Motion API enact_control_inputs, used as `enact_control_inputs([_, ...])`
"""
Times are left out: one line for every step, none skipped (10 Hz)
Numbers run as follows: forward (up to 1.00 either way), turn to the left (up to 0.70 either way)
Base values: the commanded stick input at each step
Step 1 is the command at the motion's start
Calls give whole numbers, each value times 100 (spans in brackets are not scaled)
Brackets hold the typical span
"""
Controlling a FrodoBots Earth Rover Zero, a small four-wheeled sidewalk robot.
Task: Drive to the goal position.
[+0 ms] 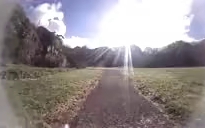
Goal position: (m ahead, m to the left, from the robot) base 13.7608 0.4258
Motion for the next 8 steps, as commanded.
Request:
enact_control_inputs([70,0])
enact_control_inputs([70,0])
enact_control_inputs([70,0])
enact_control_inputs([70,0])
enact_control_inputs([70,0])
enact_control_inputs([70,0])
enact_control_inputs([70,0])
enact_control_inputs([70,0])
